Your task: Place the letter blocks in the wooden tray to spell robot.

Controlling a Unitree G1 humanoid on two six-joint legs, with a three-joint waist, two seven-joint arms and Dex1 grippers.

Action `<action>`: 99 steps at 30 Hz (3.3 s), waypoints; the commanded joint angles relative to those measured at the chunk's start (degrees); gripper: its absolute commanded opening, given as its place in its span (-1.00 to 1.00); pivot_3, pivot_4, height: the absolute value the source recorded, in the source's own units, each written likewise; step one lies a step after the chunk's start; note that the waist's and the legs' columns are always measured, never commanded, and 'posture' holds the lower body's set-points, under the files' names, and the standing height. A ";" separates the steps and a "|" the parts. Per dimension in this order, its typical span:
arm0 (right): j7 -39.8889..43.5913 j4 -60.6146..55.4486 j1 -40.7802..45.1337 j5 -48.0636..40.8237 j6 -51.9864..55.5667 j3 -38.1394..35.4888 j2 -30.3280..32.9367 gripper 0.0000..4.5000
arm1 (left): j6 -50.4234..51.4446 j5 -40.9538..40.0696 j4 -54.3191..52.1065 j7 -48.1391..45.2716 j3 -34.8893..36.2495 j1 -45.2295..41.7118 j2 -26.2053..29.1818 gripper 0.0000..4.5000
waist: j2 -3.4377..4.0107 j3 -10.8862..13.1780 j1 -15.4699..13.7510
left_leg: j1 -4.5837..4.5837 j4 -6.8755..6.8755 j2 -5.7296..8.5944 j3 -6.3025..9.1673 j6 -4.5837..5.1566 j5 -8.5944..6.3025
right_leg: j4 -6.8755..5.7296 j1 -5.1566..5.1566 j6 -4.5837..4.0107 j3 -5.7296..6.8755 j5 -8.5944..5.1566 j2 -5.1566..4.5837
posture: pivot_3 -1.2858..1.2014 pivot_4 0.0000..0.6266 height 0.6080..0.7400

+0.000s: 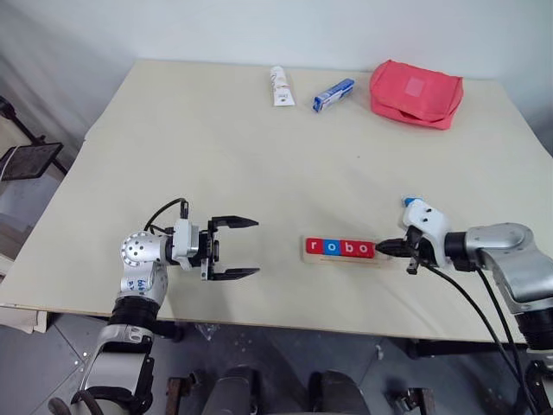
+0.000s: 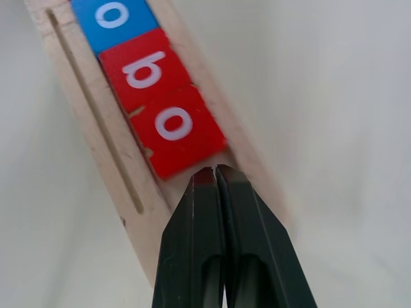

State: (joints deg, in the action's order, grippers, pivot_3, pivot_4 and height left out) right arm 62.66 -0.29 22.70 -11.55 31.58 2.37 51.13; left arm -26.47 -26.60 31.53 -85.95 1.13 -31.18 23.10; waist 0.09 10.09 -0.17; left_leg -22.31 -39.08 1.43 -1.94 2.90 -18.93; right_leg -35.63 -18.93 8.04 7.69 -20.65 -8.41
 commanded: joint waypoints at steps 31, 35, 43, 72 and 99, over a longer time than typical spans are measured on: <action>-34.77 4.38 2.49 -6.59 8.19 -22.17 -14.74 0.99 | 1.55 -2.08 -4.04 -4.41 -1.27 2.06 2.04 1.00 | 0.00 0.00 0.34 | 0.05 0.06 0.00 -0.06 0.01 0.01 | -0.02 0.00 0.01 -0.07 0.00 0.01 | 0.03 -0.52 1.00; -35.68 18.27 10.67 -3.80 2.96 -19.06 -15.17 0.99 | 2.10 -2.44 -6.42 -3.54 -0.96 4.03 3.00 1.00 | 0.00 0.00 0.45 | 0.05 0.09 0.01 -0.05 0.01 0.01 | -0.03 -0.02 0.01 -0.06 0.00 0.01 | 0.03 -0.52 1.00; -34.97 37.28 18.14 0.51 -5.88 -14.90 -16.38 0.99 | 3.17 -2.73 -10.49 -1.71 -0.16 7.41 4.35 1.00 | 0.01 0.00 0.41 | 0.04 0.13 0.01 -0.02 0.01 0.01 | -0.05 -0.04 0.01 -0.06 0.00 0.01 | 0.03 -0.52 1.00; -43.13 7.07 4.03 -4.47 3.80 -20.14 -18.92 -0.34 | 5.27 -2.63 -4.83 -3.71 0.37 2.41 4.02 1.00 | 0.03 0.01 0.22 | 0.00 0.18 0.03 0.08 0.01 0.01 | -0.14 -0.10 0.01 -0.09 0.00 0.00 | 0.03 -0.52 1.00; -52.46 -34.47 -26.97 -11.96 20.88 -30.23 -31.77 0.23 | 3.73 -2.95 -0.16 -6.14 -1.42 -0.93 2.52 1.00 | 0.03 0.01 0.21 | -0.07 0.20 0.05 -0.16 0.01 0.02 | -0.33 -0.48 0.01 -0.31 0.00 0.02 | 0.03 -0.52 1.00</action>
State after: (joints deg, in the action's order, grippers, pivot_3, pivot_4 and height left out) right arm 9.75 -33.88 -3.80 -22.58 53.83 -26.50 19.62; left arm -22.51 -28.81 32.47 -86.06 -0.51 -32.06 25.09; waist 0.13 10.10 0.04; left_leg -22.39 -38.88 1.48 -2.11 2.91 -18.91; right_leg -35.96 -19.41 8.05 7.38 -20.65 -8.39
